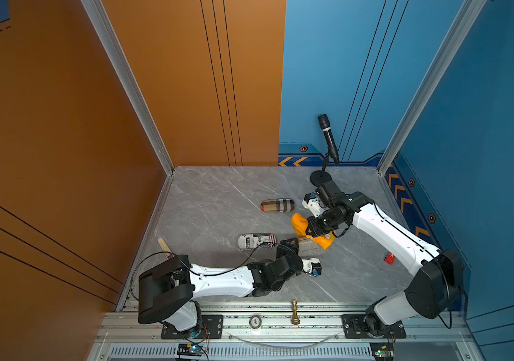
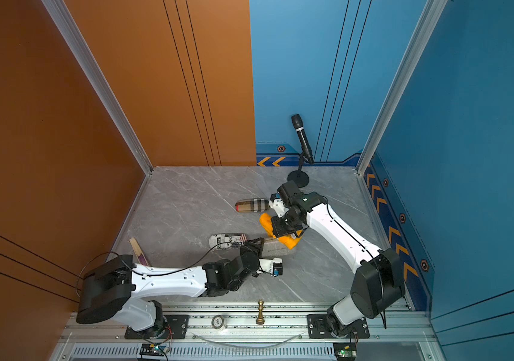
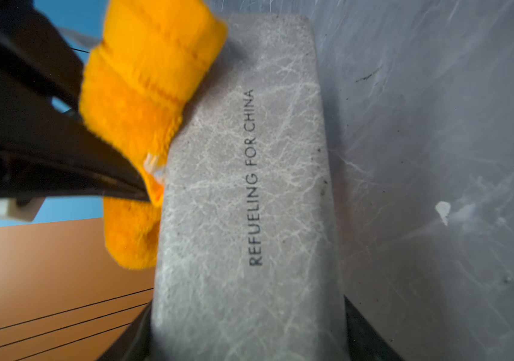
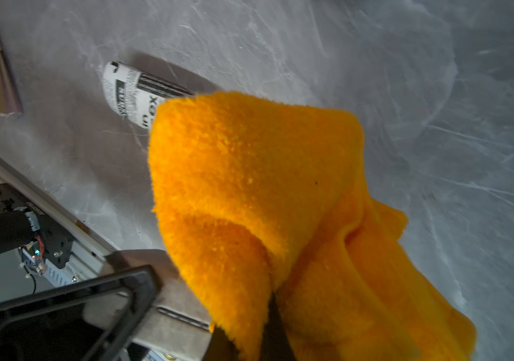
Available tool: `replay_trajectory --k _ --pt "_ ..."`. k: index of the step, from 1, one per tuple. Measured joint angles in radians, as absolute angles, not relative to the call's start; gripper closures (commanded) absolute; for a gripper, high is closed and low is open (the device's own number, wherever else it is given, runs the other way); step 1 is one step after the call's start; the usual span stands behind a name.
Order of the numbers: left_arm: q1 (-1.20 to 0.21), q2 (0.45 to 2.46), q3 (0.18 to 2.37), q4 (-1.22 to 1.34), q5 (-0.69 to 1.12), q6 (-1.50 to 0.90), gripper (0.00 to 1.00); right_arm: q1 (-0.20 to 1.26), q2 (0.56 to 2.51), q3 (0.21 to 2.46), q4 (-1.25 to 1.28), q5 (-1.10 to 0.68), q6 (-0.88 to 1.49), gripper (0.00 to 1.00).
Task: Wipe the eyeglass case
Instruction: Wipe the dirt from the eyeglass case.
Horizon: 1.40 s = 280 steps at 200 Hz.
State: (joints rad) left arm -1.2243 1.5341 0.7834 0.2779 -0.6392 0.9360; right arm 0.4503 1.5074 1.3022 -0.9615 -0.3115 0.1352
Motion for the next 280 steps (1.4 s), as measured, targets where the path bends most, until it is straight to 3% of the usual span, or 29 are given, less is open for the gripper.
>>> replay_trajectory --k 28,89,157,195,243,280 --pt "-1.224 1.535 0.783 0.295 -0.635 0.945 0.89 0.41 1.466 1.284 -0.985 -0.293 0.13 1.0" --pt "-1.224 1.535 0.781 0.294 -0.65 0.941 0.89 0.584 1.555 1.382 -0.949 -0.361 0.138 1.0" --pt "-1.224 1.535 0.779 0.298 -0.627 0.944 0.89 0.273 1.358 1.16 -0.936 -0.435 0.138 1.0" --pt "-1.21 1.513 0.779 0.273 -0.619 0.893 0.89 0.224 1.303 1.159 -0.961 -0.434 0.139 1.0" --pt "-1.127 1.36 0.833 0.103 -0.553 0.656 0.88 0.122 1.215 1.155 -0.962 -0.484 0.165 1.0" --pt "-1.127 1.338 0.89 -0.014 -0.459 0.536 0.88 0.184 1.19 1.072 -0.886 -0.59 0.232 1.0"
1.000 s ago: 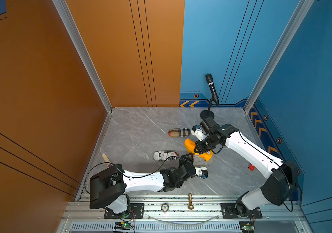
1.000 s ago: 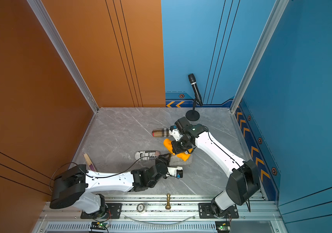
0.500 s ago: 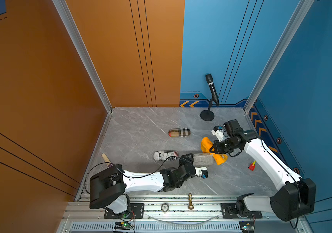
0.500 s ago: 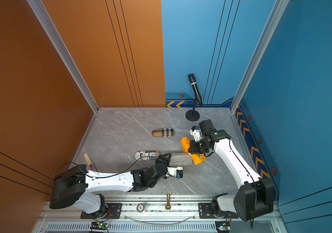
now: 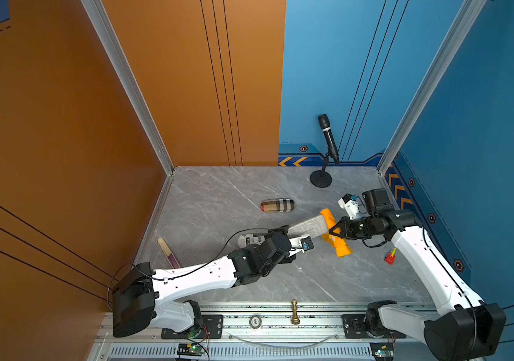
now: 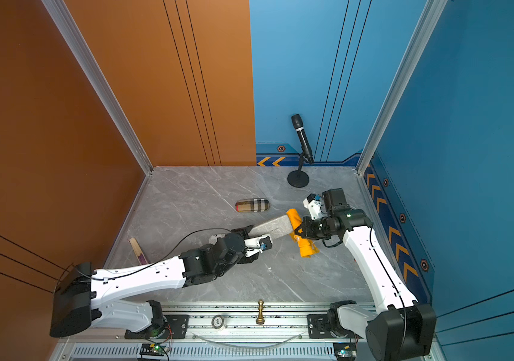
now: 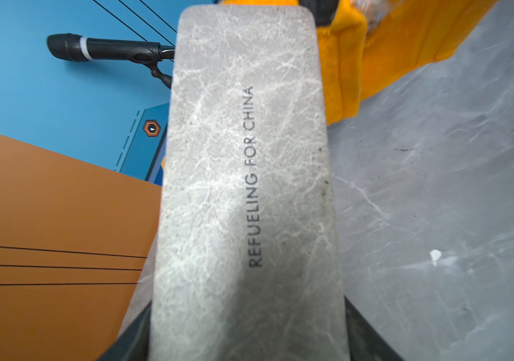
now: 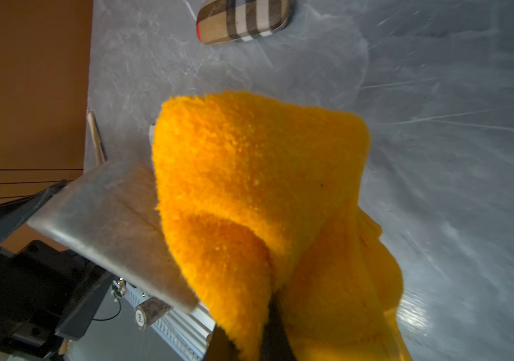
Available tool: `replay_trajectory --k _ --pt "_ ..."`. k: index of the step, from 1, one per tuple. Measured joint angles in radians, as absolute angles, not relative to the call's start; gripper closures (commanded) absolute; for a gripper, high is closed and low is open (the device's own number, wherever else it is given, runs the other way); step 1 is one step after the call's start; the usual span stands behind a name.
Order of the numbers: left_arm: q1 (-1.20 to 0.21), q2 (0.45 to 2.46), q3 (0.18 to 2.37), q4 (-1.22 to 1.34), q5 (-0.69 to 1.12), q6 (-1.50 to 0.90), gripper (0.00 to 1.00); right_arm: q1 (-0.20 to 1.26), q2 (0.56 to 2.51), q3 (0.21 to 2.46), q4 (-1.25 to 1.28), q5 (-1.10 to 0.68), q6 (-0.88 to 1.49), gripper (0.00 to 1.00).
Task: Wipe the eyeglass case
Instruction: Wipe the dirt from the eyeglass case.
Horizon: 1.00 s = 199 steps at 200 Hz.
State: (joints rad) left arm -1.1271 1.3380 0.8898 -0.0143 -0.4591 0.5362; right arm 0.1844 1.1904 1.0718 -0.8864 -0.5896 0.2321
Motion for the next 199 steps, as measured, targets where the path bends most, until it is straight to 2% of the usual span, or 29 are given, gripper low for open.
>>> replay_trajectory --k 49,122,162,199 --pt "-1.117 1.378 0.949 -0.134 -0.43 0.449 0.89 0.195 1.18 0.989 -0.771 -0.607 0.383 1.0" --pt "-1.112 1.377 0.947 -0.204 -0.28 0.392 0.88 0.128 1.165 1.047 -0.731 -0.645 0.398 1.0" --pt "-1.089 1.372 0.926 -0.203 -0.225 0.379 0.89 0.132 1.124 1.044 -0.718 -0.698 0.411 1.0" --pt "-1.074 1.369 0.91 -0.141 -0.216 0.364 0.89 0.147 1.111 0.951 -0.609 -0.757 0.494 1.0"
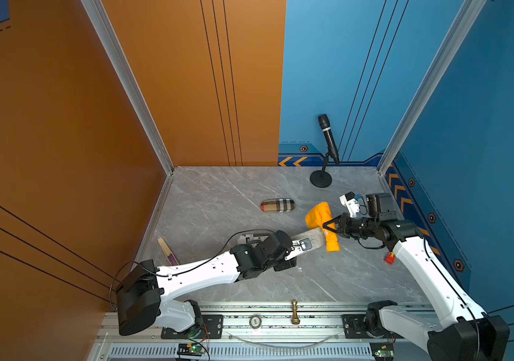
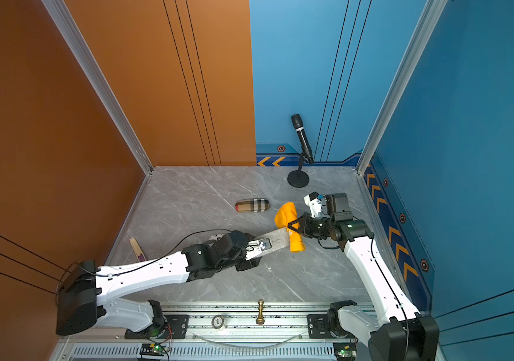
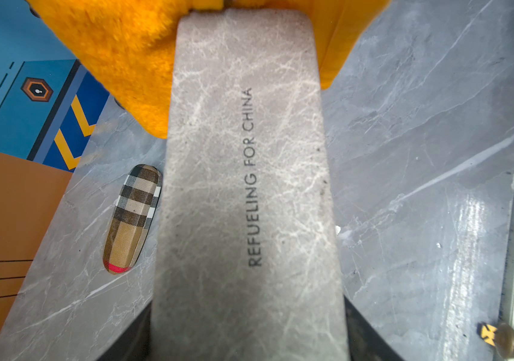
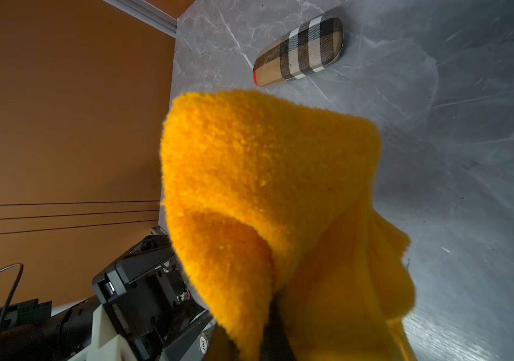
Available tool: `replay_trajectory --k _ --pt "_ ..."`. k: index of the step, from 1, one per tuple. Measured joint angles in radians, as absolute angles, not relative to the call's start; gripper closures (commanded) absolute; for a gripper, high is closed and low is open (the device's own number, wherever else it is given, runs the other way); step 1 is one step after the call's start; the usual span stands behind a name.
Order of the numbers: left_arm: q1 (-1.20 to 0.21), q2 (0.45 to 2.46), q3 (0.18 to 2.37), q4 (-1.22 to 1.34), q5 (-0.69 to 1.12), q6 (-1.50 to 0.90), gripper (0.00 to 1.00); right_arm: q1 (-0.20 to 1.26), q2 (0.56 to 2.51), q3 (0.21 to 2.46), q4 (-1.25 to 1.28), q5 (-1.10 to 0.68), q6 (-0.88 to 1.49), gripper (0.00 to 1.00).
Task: Wipe the eyeglass case
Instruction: Wipe the dirt from the eyeglass case.
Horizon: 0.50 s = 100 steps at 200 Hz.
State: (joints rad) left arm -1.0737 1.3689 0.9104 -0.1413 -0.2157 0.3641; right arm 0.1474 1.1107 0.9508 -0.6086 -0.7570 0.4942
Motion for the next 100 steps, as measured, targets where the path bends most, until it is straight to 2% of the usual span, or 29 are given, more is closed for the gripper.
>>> replay_trajectory --k 100 --pt "-0.999 1.299 0.831 -0.052 -0.2 0.28 0.89 0.12 1.1 0.871 -0.507 -0.861 0.617 1.0"
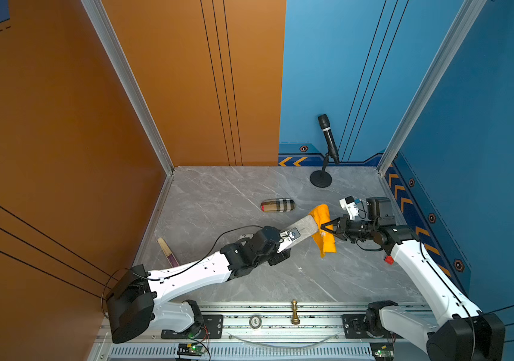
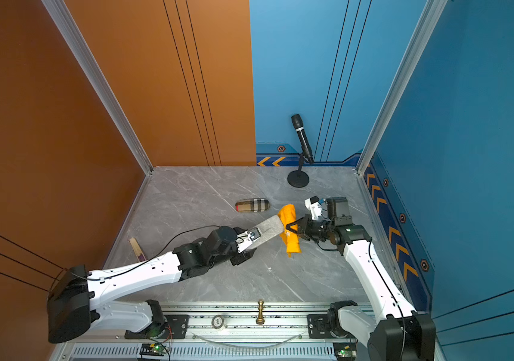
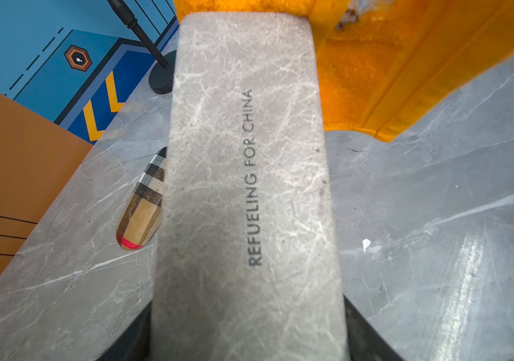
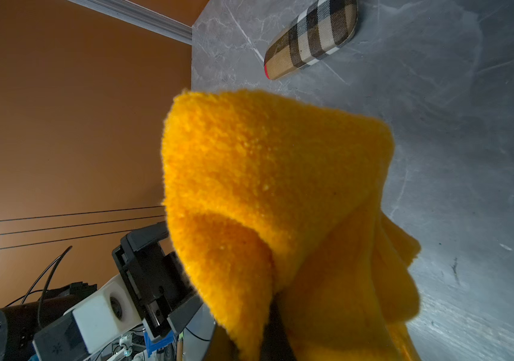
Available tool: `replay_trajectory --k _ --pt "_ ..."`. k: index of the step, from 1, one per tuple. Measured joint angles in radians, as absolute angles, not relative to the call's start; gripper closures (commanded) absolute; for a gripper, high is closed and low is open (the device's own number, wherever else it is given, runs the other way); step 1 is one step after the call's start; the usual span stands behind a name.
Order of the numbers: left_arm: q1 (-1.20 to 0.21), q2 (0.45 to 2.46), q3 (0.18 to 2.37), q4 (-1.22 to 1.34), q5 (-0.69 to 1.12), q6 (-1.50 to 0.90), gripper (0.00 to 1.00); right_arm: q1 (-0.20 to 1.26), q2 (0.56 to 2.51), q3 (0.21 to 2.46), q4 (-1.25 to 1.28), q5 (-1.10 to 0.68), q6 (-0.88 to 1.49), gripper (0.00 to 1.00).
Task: Wipe the eyeglass case
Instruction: Wipe the dirt from the eyeglass case.
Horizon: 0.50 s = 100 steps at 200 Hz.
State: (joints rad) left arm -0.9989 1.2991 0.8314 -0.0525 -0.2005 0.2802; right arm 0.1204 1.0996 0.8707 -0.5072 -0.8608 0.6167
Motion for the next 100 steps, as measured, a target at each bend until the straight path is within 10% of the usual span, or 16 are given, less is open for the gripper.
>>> replay_trajectory --k 100 --pt "-1.042 1.308 0.832 -0.063 -0.141 0.223 0.9 0.147 1.249 0.971 -0.411 -0.921 0.632 1.0"
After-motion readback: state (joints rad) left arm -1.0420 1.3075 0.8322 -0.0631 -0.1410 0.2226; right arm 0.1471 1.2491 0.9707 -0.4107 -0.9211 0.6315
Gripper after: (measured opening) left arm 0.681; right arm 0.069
